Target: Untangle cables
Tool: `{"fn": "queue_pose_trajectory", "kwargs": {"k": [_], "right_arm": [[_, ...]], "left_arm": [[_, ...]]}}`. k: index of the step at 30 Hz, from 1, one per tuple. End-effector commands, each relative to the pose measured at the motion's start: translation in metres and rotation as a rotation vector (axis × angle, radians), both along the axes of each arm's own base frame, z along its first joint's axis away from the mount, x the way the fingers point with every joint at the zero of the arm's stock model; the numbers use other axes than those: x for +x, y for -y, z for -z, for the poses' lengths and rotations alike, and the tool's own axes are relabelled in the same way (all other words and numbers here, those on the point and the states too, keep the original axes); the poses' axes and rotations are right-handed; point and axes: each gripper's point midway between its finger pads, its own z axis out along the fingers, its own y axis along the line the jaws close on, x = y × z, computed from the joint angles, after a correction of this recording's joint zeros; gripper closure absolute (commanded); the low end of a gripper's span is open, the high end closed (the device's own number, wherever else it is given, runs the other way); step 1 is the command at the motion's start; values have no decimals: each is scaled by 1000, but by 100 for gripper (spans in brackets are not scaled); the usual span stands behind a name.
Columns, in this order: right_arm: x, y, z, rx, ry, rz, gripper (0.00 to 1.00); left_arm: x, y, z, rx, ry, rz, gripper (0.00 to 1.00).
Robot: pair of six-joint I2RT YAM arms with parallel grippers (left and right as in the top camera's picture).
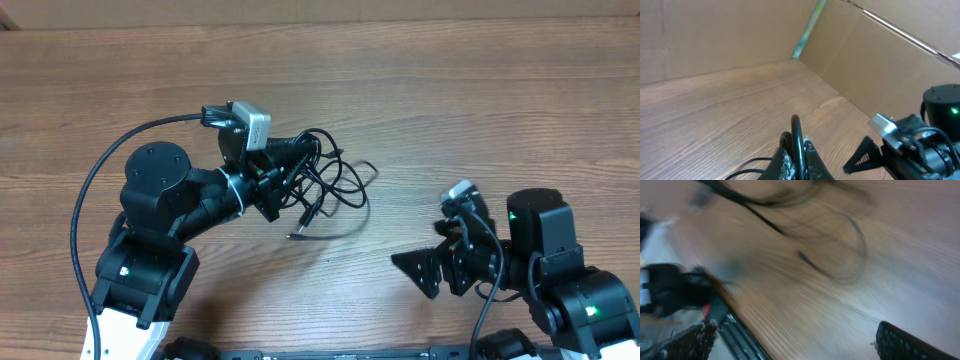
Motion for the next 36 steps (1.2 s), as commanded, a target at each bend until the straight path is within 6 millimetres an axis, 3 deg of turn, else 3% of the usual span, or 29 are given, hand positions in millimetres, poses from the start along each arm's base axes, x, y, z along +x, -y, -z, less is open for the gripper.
{"fn": "queue_pose_trajectory", "kwargs": {"k": [1,11,16,21,22,24,26,27,28,30,36], "right_arm": [[-14,-30,-40,159,184,-266,0],[5,-40,-72,205,400,-316,0],[1,-46,-71,223,425,-398,0],[-7,-58,-65,322,309,-488,1],[-11,-64,-63,362,257,-529,18],[-17,-70,-55,372,190,-557,42],[-27,-75,-48,373,129,-587,78],[-30,-77,-46,373,112,-599,91],[-33,-78,-46,373,105,-608,96],[-41,-81,-44,372,90,-636,96],[-51,-81,-37,355,40,-649,96]], "left_arm": [[-16,5,-13,-29,26,75,96],[-34,22,-16,-51,10,168,96],[-40,34,-17,-57,16,211,96],[-36,49,-13,-82,-40,206,96],[-31,53,-8,-75,-55,192,96],[-25,53,-4,-69,-67,173,96],[-18,51,-2,-63,-66,135,96],[-14,49,-2,-61,-64,112,96],[-11,48,-1,-58,-62,90,96],[-2,42,0,-49,-59,29,96],[41,-3,20,39,-76,-335,96]]}}
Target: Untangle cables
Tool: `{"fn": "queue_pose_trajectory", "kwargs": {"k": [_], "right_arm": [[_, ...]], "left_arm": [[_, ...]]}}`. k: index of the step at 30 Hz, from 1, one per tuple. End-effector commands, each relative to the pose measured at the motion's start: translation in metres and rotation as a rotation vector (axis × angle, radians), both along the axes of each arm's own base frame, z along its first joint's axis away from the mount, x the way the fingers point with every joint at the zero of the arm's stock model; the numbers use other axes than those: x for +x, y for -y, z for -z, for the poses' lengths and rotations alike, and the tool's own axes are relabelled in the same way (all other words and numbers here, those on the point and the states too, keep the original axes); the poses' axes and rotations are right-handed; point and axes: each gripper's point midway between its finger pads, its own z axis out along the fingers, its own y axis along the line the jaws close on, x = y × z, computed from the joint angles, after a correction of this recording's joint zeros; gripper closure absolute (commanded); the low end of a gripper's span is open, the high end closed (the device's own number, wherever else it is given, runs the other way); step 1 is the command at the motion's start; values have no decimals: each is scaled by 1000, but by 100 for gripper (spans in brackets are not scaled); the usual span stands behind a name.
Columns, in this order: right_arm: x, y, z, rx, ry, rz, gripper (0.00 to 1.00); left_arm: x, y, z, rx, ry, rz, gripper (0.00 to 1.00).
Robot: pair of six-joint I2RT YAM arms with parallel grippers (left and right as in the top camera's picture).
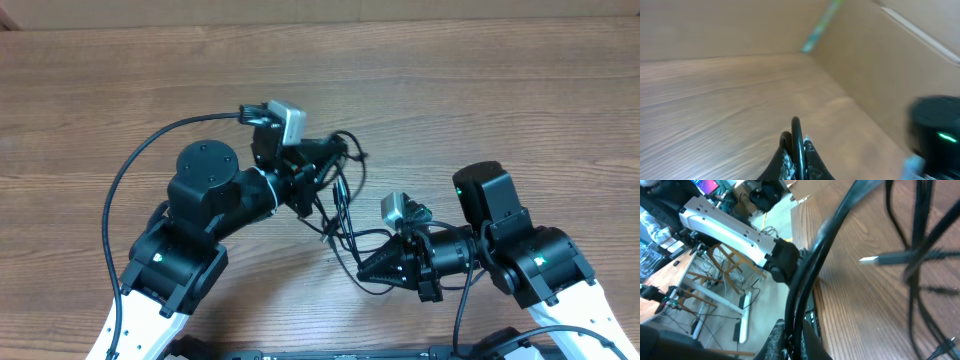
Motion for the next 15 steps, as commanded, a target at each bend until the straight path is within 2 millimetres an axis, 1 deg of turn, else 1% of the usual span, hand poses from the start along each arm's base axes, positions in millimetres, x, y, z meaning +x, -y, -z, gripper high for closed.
{"fn": "queue_pose_trajectory", "kwargs": {"k": [1,3,5,6,8,9,10,11,12,13,15], "right_arm": [[-4,1,-2,-6,5,-9,96],[-3,6,9,-70,-17,26,96],[5,13,26,-179,-73,116,96],[12,19,36,-245,-113,192,96],[37,39,59,-411,-209,439,96],[47,49,67,-469,-242,550,92],[59,65,77,-537,-288,708,58],[66,74,81,-569,-310,796,51],[76,89,85,-604,-342,942,30],[81,94,86,-607,-352,1002,0],[85,95,85,-599,-350,1024,0]], "left_arm": [[36,-46,6,79,13,-343,96],[44,-65,14,99,-20,-467,96],[45,-68,16,97,-30,-489,96],[45,-68,15,96,-30,-489,96],[44,-68,15,96,-29,-486,96],[43,-66,15,97,-28,-472,96],[41,-60,15,99,-26,-436,94],[39,-57,15,103,-21,-411,91],[33,-47,15,117,-4,-334,85],[29,-40,15,130,13,-280,79],[25,-35,15,146,33,-235,67]]}}
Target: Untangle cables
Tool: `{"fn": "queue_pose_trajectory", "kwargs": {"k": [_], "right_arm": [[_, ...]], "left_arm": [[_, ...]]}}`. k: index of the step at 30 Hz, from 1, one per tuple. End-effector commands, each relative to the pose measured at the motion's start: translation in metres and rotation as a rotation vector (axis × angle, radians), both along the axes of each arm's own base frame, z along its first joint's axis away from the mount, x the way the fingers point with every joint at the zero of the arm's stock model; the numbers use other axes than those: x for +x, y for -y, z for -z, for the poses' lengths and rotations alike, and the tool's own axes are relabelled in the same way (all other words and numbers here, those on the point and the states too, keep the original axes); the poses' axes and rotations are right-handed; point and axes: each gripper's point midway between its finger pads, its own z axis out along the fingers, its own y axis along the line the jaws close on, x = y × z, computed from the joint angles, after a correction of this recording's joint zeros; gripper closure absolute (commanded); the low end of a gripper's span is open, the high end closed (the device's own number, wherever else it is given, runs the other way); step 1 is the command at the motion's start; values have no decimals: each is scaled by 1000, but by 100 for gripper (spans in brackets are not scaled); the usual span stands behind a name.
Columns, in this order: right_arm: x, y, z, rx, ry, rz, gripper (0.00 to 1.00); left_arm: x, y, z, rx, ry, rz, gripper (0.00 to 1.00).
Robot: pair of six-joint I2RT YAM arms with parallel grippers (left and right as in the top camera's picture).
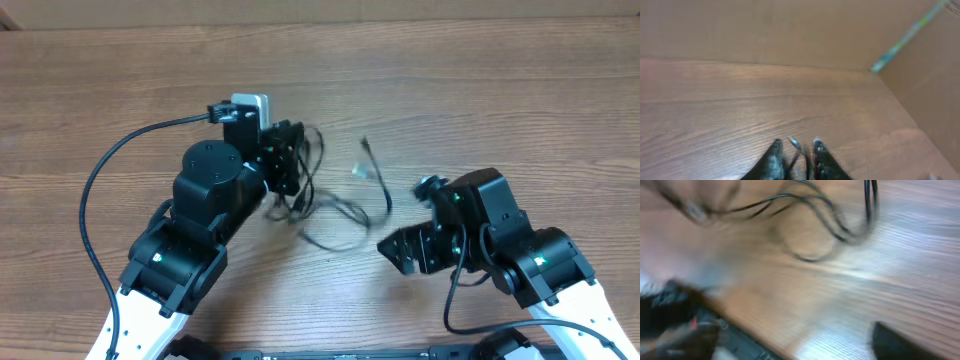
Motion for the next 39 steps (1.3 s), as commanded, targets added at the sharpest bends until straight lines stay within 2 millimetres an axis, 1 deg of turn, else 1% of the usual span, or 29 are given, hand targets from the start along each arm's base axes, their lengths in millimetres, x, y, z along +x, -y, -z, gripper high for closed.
{"fn": "queue_pose_trajectory", "kwargs": {"k": [1,3,7,10,12,13,14,17,18,19,21,23,24,25,26,31,35,36,39], "right_arm": [[21,21,-2,-62,25,223,0],[23,20,-4,-54,33,226,0],[24,19,-9,-39,59,227,0],[23,20,-13,-31,73,228,0],[25,29,-14,-49,84,296,0],[27,36,-15,-64,89,342,0],[27,39,-15,-70,90,368,0],[31,51,-18,-74,98,477,0],[32,54,-19,-70,101,512,0],[32,54,-20,-68,104,521,0],[33,54,-21,-66,108,521,0],[33,54,-21,-66,108,520,0],[33,54,-21,-66,108,520,0],[33,54,-21,-66,108,520,0],[33,54,-21,-66,108,520,0],[33,55,-20,-72,108,522,0],[33,59,-19,-88,112,532,0],[33,60,-19,-93,116,538,0],[34,61,-19,-99,121,543,0]], "left_arm": [[-13,18,-8,41,56,151,61],[-18,24,-8,53,69,199,55],[-21,27,-7,67,76,233,53],[-20,22,2,97,46,207,39],[-24,17,20,131,-25,201,37],[-29,16,31,165,-59,218,39],[-34,18,39,203,-68,262,43],[-60,28,70,339,-106,480,43],[-74,32,88,388,-145,585,39],[-80,33,98,411,-168,632,35],[-89,35,115,446,-207,722,21],[-100,40,130,463,-234,833,10],[-106,44,136,464,-243,899,5],[-111,46,142,463,-248,953,3],[-121,51,151,462,-257,1048,1],[-145,54,187,522,-341,1236,0],[-158,52,218,622,-449,1306,0],[-163,51,233,676,-498,1331,0],[-171,50,254,750,-562,1372,0]]}}
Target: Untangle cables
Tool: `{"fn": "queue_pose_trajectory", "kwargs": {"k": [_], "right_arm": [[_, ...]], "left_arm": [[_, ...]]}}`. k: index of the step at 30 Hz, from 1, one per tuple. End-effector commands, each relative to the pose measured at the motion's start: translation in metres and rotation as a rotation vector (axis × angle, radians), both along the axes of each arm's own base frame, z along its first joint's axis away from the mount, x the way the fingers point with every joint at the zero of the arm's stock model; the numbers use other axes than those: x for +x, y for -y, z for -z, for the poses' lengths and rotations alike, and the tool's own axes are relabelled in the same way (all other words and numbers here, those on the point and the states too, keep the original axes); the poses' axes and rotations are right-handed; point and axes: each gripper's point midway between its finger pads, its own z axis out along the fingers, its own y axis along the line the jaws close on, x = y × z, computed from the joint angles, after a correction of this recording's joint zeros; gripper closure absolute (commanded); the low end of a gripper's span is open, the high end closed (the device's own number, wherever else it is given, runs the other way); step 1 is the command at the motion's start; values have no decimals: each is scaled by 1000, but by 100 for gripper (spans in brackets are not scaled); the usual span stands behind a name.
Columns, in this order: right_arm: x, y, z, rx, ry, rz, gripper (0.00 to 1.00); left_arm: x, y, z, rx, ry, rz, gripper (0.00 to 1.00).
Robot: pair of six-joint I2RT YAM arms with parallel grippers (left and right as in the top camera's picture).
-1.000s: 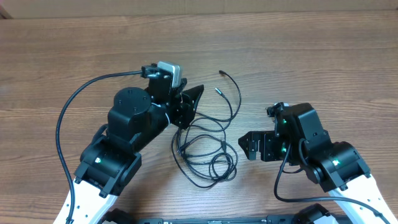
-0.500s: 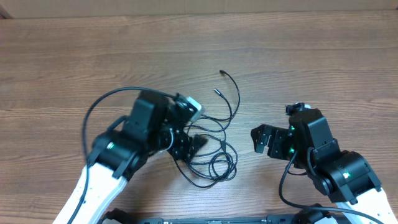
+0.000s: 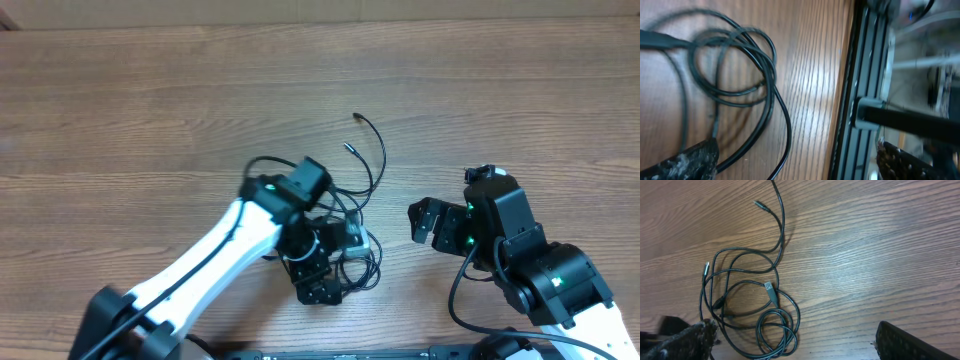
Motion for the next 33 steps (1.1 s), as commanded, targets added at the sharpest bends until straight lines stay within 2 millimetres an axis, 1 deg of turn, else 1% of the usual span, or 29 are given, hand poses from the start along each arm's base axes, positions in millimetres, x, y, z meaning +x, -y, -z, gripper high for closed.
{"fn": "queue_pose_trajectory", "kwargs": {"k": [1,3,6,13,17,23,26,29,33], "right_arm": [[3,4,-8,-6,34,26,0],[3,5,-8,-9,35,27,0],[4,7,-8,-19,39,35,0],[6,11,-9,-39,50,52,0],[6,12,-9,-40,50,53,0],[6,12,-9,-41,52,54,0],[6,12,-9,-41,51,54,0],[6,12,-9,-42,51,54,0],[6,12,-9,-42,51,54,0]], "left_arm": [[-8,-2,27,102,4,113,0],[-13,-3,39,146,-20,139,0],[-22,-3,51,184,-67,164,0],[-32,-4,69,240,-129,187,2],[-34,-6,74,262,-151,175,3],[-35,-6,77,270,-159,172,3],[-36,-7,78,273,-163,173,5],[-39,-10,80,282,-175,173,8],[-48,-18,84,306,-208,162,7]]}}
